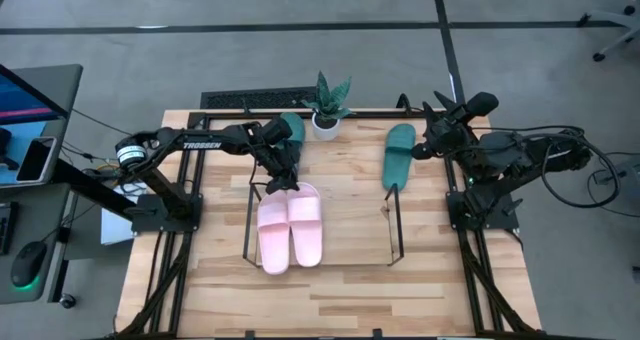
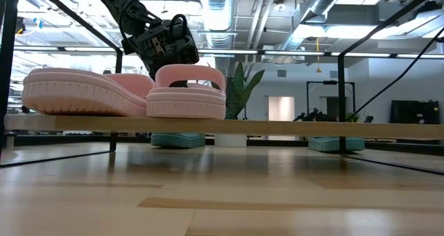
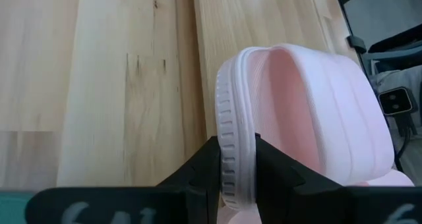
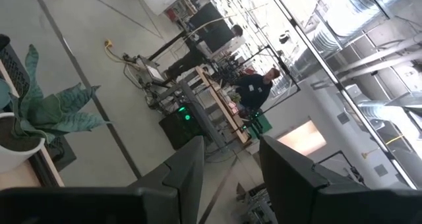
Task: Pick and place slides into the shelf
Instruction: Put the pink slide on the shelf
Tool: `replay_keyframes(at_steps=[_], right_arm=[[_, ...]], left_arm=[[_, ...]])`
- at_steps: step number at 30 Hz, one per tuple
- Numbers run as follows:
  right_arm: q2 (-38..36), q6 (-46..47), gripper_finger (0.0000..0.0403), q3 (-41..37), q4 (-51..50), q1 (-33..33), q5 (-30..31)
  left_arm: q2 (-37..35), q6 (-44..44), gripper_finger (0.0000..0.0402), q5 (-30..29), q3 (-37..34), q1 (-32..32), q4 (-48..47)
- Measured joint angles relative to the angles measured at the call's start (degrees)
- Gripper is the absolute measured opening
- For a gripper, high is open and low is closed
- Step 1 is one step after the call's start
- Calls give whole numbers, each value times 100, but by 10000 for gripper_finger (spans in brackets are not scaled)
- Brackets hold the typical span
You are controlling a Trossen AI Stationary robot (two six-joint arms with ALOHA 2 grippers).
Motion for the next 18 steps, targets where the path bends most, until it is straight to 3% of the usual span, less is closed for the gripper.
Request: replay_keyframes(at_steps=[6,18], right_arm=[[0,2,139,0,0,0,-1],[0,2,139,0,0,0,-1]], left_arm=[[0,56,72,-98,0,-34,-52],[0,269,195,-532,0,-74,-183]])
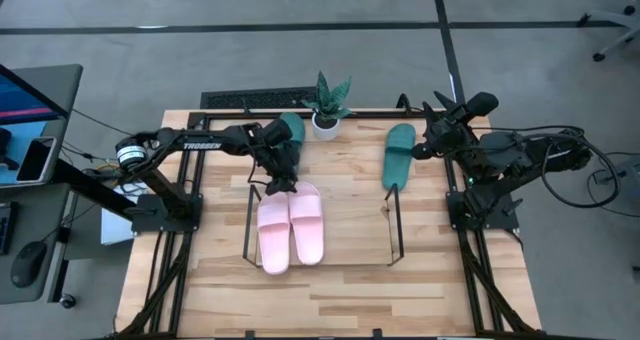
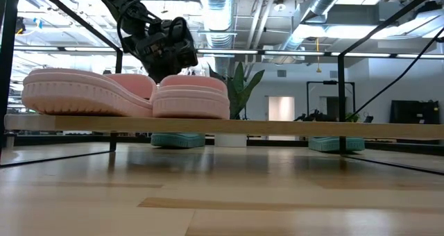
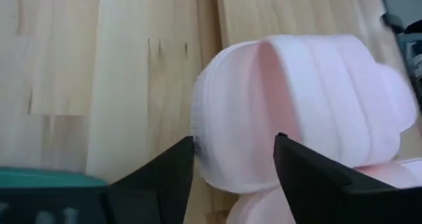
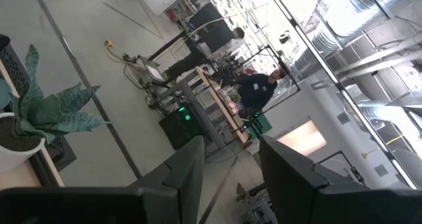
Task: Pick and place slides into the shelf
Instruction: Put the pink slide on the shelf
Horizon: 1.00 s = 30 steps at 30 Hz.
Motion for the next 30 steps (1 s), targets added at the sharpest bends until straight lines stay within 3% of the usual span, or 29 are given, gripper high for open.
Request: replay_keyframes(at_steps=[13,23,30], right_arm=[[0,-2,139,0,0,0,-2],[0,-28,139,0,0,0,-1],[-4,-30,139,-1,0,0,0]], left_arm=[[-13,714,204,-1703,182,14,-357],[-20,1028,204,-1637,1529,344,-1540],[-295,991,203,-831,2862,505,-2405]])
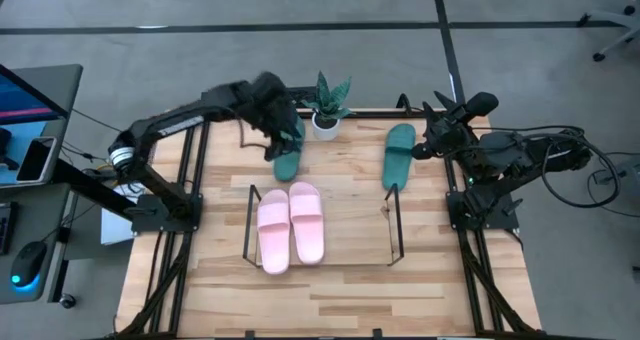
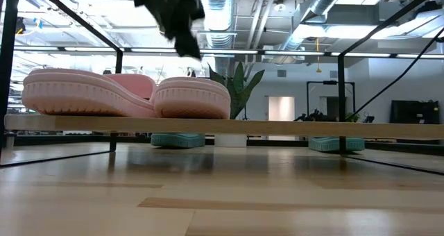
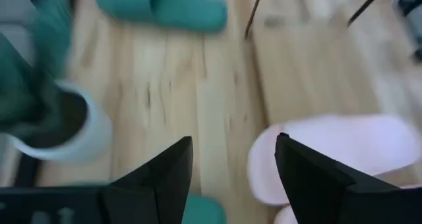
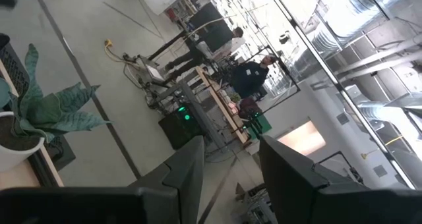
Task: Pick and place slides into the shelf
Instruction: Put the pink slide on the shelf
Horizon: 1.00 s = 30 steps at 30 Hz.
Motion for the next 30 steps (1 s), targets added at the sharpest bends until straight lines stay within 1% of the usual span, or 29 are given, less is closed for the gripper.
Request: replay_keyframes(at_steps=[4,8,11,14,18,23,27,30], right_arm=[[-38,3,139,-5,0,0,-13],[-70,77,139,-5,-2,0,0],[-91,150,139,-5,5,2,13],[-112,187,139,-5,2,9,28],[-114,200,139,-5,2,11,44],[-114,422,139,-5,0,11,44],[-118,675,138,-5,-2,113,44],[-135,951,134,-5,0,323,46]], left_arm=[[-516,-79,203,194,673,6,-170],[-1210,-432,203,412,1099,-15,-148],[-1723,-850,203,463,1206,-189,-135],[-2131,-1375,203,371,1210,-591,-139],[-2415,-2044,203,-242,1210,-1421,-286],[-2444,-2699,203,-1416,1206,-2666,-747],[-2313,-3029,202,-2420,1202,-3620,-985],[-2227,-3148,187,-3108,1200,-4257,-1078]])
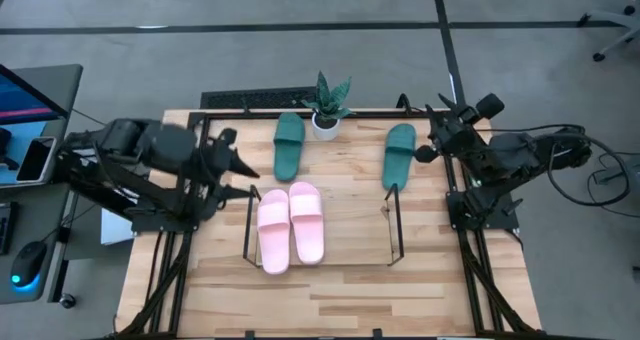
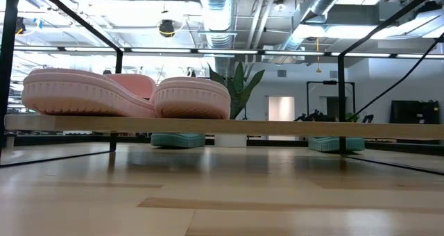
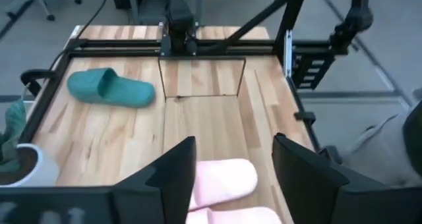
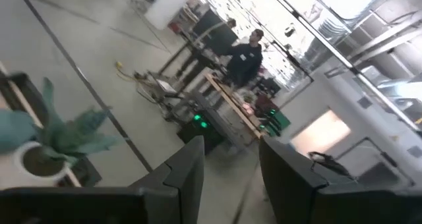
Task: Pick and place slides into the shelf
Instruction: Put the pink slide on the shelf
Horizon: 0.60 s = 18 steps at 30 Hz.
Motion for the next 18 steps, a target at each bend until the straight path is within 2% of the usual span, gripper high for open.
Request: replay_keyframes(at_steps=[4,9,14,18], right_arm=[[-7,502,123,2,2,402,32],[-13,1064,114,4,24,982,174],[45,1789,113,7,33,1497,168],[138,2171,113,7,28,1904,153]], left_arm=[[3,-142,132,-965,0,-657,-329],[-32,-306,21,-1892,0,-1113,-779],[-344,-425,5,-2489,-154,-1486,-900],[-1159,-459,2,-2908,-969,-1758,-43]])
